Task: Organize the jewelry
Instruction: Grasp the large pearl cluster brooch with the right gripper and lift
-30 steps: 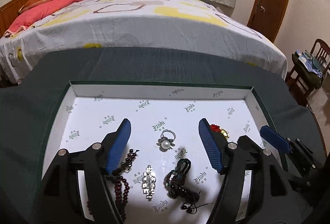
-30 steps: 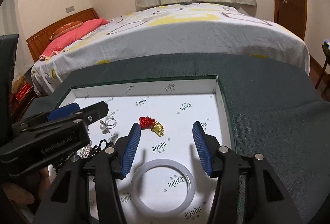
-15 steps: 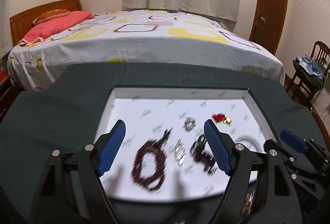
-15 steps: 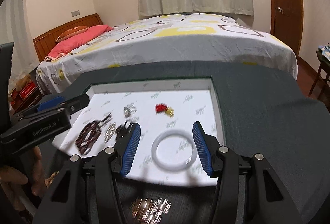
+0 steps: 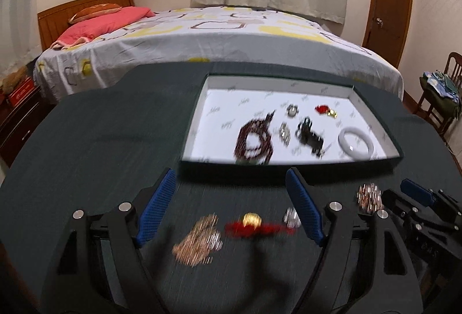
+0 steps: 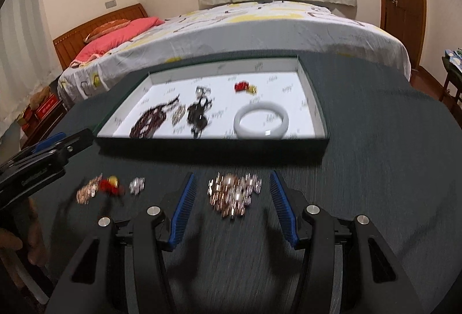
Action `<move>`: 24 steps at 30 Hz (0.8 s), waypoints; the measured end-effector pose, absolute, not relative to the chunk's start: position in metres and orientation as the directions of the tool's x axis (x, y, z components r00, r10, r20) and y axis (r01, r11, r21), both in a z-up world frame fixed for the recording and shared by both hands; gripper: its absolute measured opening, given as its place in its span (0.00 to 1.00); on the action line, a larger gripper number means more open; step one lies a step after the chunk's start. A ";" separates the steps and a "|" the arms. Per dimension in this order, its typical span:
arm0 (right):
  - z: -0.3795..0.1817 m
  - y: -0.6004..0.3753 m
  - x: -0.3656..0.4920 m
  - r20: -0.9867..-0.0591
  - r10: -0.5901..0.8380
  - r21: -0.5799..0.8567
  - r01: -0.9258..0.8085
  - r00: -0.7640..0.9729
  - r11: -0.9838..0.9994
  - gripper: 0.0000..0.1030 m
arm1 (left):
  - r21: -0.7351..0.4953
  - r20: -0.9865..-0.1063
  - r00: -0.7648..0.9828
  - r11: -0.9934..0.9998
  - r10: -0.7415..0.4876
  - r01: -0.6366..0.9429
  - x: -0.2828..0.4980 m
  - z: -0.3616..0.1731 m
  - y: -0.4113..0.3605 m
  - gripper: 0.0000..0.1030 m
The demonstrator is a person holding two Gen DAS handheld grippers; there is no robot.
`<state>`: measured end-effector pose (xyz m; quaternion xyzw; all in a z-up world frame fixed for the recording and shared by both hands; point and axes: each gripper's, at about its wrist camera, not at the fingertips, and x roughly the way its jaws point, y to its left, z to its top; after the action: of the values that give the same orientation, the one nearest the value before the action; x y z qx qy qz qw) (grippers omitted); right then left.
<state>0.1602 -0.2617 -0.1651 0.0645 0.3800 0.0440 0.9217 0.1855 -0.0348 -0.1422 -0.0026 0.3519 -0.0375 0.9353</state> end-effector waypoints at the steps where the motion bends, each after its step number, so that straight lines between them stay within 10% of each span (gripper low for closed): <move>1: -0.168 -0.261 0.158 -0.698 0.130 0.153 -0.031 0.704 0.988 0.50 | -0.033 -0.662 0.746 0.997 -0.071 0.066 0.180 -0.144 -0.032 0.74; 24: -0.189 -0.243 0.193 -0.773 0.080 0.083 -0.025 0.629 0.996 0.46 | -0.034 -0.709 0.703 0.999 -0.048 0.034 0.169 -0.171 -0.020 0.74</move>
<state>0.1928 -0.2435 -0.1886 0.0320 0.4296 0.0293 0.9020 0.1687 -0.0199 -0.1708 -0.0092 0.3845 -0.0222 0.9228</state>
